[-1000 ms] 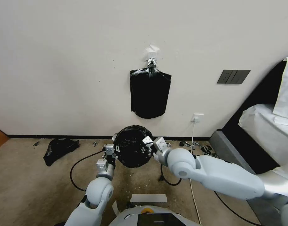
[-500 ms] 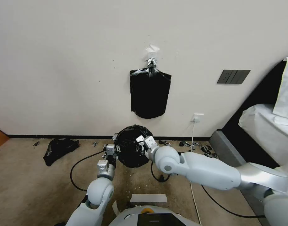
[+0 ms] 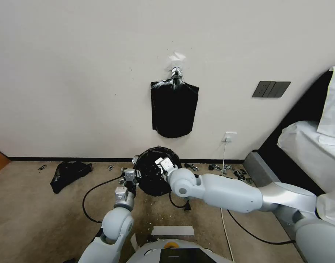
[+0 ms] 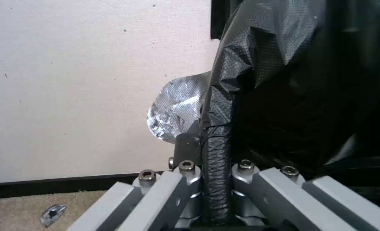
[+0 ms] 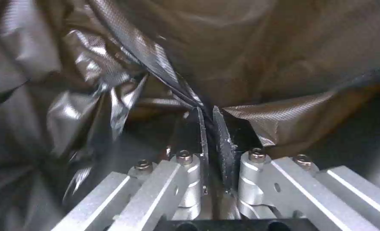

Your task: Place a trash bag onto the trash bin.

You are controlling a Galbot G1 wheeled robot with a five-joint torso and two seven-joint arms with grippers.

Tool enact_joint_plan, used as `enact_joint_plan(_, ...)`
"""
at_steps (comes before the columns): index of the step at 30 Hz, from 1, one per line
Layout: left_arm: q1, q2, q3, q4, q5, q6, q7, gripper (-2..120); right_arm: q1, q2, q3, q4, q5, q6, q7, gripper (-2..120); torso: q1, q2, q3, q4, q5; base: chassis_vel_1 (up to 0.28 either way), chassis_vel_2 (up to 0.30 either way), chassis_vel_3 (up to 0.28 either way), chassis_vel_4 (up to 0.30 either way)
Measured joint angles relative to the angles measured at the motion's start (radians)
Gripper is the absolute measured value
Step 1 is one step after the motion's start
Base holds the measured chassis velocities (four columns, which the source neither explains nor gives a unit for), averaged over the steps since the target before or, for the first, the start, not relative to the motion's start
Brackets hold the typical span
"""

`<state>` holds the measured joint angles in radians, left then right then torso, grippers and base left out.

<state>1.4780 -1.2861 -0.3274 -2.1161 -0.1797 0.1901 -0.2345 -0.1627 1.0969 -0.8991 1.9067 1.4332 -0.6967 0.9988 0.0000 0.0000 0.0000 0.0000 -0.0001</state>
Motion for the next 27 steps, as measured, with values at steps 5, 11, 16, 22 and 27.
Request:
enact_joint_plan(5,0.008,0.001,-0.003,-0.005,0.003,-0.001,0.003,1,0.016,0.038,-0.029,-0.074,0.009,0.0,0.006,8,0.0,0.0,0.0,0.0001,0.0,0.0,0.0,0.0,0.0)
enact_joint_plan(11,0.01,0.004,-0.006,-0.01,0.003,-0.003,0.004,1,0.017,0.047,-0.043,-0.127,0.007,0.0,0.006,10,0.0,0.0,0.0,-0.0001,0.0,0.0,0.0,0.0,0.0)
enact_joint_plan(16,0.012,0.005,-0.006,-0.012,0.003,-0.003,0.005,1,0.01,0.066,-0.049,-0.172,0.0,0.0,0.004,10,0.0,0.0,0.0,0.0,0.0001,0.0,0.0,0.0,0.0)
enact_joint_plan(22,0.012,0.006,-0.006,-0.013,0.003,-0.003,0.006,1,0.009,0.082,-0.056,-0.204,-0.003,0.0,-0.001,10,0.0,0.0,0.0,0.0,0.0,0.0,0.0,0.0,0.0)
enact_joint_plan(27,0.009,0.008,-0.005,-0.013,0.002,-0.003,0.007,1,0.01,0.11,-0.067,-0.243,-0.006,0.0,-0.008,10,0.0,0.0,0.0,0.0,0.0001,0.0,0.0,0.0,0.0)
